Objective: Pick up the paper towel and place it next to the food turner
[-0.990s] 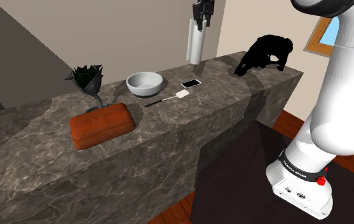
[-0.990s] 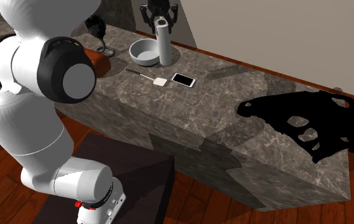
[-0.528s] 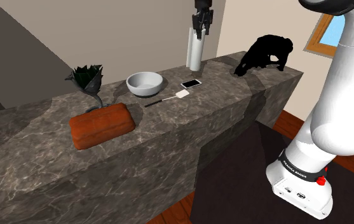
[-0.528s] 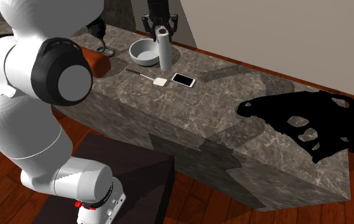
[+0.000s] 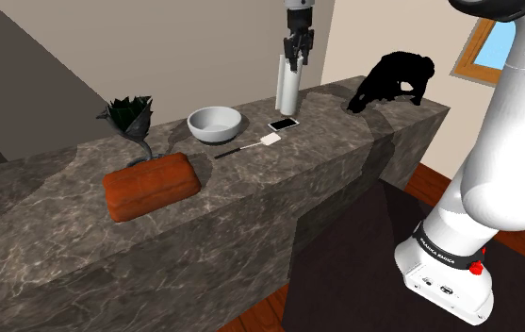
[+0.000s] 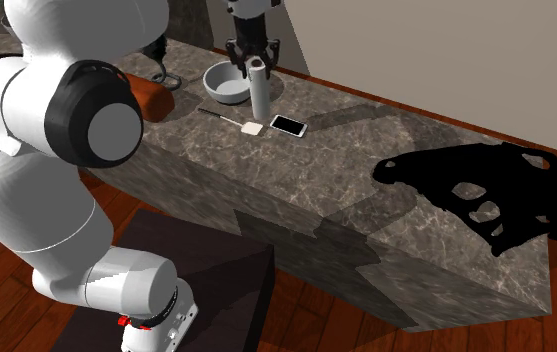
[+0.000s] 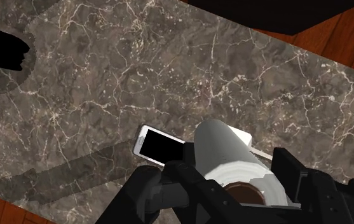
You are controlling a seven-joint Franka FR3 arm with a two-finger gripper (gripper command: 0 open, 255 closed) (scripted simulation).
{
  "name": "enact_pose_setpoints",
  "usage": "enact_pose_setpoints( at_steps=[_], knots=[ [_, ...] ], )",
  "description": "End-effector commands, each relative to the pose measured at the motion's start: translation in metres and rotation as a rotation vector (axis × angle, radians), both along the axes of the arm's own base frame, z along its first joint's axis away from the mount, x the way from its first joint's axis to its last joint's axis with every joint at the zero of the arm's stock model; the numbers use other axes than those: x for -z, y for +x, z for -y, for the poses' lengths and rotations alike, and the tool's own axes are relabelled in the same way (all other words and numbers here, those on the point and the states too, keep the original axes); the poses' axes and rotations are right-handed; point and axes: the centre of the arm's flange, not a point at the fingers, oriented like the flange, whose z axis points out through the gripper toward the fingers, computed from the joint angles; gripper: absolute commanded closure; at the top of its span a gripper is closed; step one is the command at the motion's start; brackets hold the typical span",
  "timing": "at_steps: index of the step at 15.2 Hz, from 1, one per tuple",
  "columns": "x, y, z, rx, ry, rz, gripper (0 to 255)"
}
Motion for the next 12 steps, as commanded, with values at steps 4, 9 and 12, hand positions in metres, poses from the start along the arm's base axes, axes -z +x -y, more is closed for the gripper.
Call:
enact_pose_setpoints(
  at_steps=[4, 9, 12],
  knots=[
    [0.026, -0.001, 0.001, 0.000, 0.000, 0.001, 255],
    [0.053, -0.001, 0.001, 0.000, 0.000, 0.001, 255],
    [0.068, -0.001, 0.001, 0.000, 0.000, 0.001, 255]
  ],
)
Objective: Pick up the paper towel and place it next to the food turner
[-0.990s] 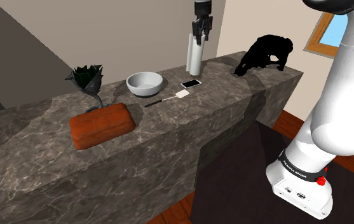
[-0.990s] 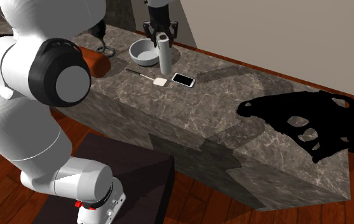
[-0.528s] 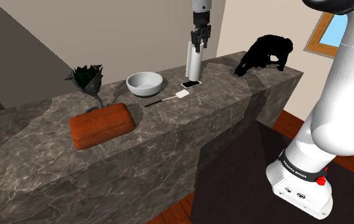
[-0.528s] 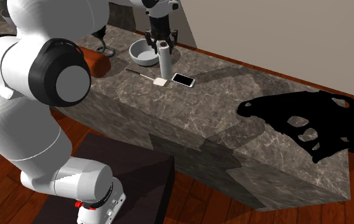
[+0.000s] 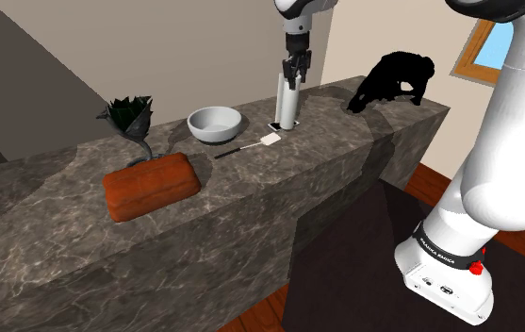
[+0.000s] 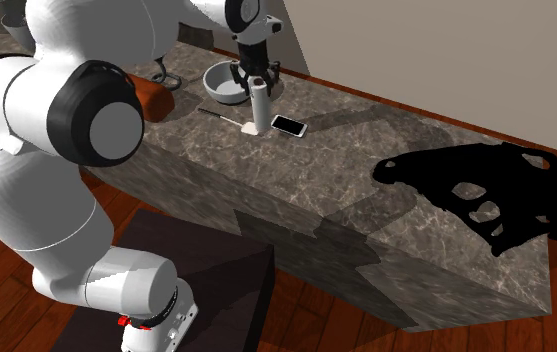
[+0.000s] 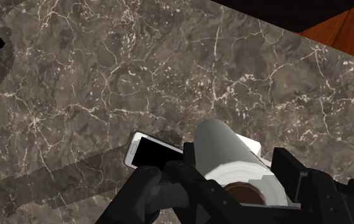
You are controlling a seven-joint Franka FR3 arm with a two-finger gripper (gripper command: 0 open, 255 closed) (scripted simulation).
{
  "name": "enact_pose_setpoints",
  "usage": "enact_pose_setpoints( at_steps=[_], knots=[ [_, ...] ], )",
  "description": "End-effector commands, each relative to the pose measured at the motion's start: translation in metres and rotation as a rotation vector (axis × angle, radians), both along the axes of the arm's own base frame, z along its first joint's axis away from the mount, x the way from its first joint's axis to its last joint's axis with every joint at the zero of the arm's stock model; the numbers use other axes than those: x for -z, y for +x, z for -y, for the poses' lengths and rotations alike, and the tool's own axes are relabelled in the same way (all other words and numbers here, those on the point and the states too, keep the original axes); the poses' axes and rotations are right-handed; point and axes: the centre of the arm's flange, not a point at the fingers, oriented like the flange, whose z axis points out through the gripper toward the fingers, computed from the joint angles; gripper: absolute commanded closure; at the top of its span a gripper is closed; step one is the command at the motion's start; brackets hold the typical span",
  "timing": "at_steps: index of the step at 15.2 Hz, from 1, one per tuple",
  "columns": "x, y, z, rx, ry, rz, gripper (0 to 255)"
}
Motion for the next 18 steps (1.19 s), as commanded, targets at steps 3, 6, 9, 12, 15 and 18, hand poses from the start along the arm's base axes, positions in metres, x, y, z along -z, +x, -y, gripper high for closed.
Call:
enact_pose_setpoints(
  at_steps=[3, 6, 9, 12, 15, 18],
  knots=[
    [0.021, -0.001, 0.000, 0.000, 0.000, 0.001, 255],
    [0.037, -0.001, 0.000, 0.000, 0.000, 0.001, 255],
    [0.047, -0.001, 0.000, 0.000, 0.000, 0.001, 255],
    [0.047, -0.001, 0.000, 0.000, 0.000, 0.001, 255],
    [0.047, -0.001, 0.000, 0.000, 0.000, 0.001, 255],
    [0.047, -0.001, 0.000, 0.000, 0.000, 0.001, 0]
  ],
)
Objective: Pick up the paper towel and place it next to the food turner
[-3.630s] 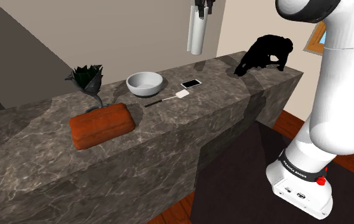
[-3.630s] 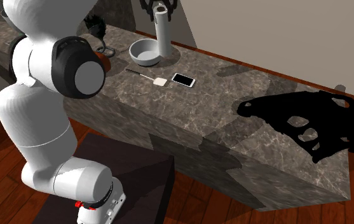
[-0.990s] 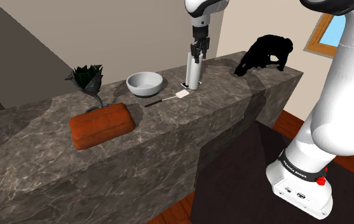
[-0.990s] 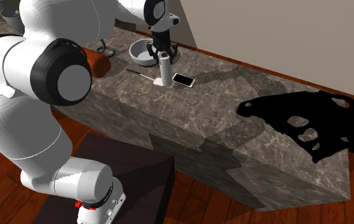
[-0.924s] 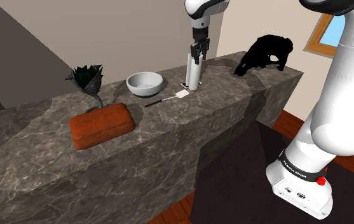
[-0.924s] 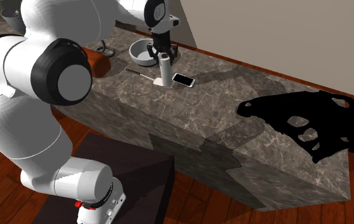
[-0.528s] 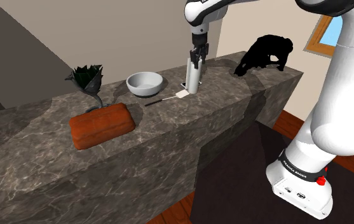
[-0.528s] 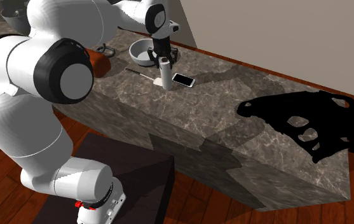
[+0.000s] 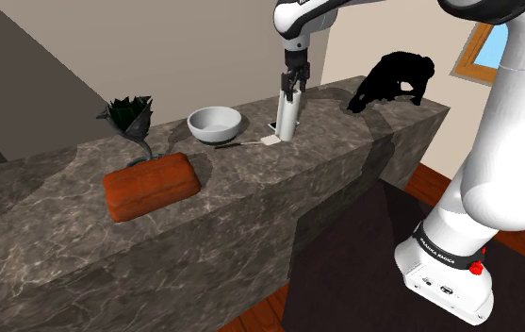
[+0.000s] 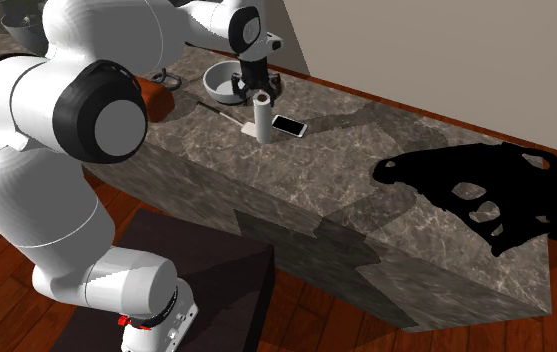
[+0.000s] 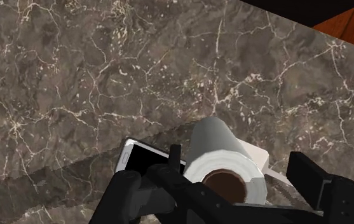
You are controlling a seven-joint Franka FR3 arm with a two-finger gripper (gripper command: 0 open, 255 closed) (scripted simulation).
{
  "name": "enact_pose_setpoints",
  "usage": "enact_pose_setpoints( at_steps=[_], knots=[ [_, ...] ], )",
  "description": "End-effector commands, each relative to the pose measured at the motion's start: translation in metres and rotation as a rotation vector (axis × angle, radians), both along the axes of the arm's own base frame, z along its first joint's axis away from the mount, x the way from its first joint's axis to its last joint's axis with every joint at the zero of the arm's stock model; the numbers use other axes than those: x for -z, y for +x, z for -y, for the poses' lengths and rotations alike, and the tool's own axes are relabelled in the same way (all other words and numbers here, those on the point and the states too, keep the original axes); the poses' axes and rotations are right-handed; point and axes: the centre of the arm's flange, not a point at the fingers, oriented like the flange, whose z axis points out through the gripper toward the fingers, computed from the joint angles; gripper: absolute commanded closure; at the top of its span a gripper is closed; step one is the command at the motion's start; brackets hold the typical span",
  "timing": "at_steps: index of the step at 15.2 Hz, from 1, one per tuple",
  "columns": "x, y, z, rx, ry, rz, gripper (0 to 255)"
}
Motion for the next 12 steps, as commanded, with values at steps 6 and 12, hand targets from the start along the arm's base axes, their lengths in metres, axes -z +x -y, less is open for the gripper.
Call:
enact_pose_setpoints(
  at_steps=[6, 12],
  knots=[
    [-0.026, 0.002, -0.002, 0.000, 0.000, 0.000, 0],
    [-0.050, 0.004, -0.004, 0.000, 0.000, 0.000, 0]
  ],
)
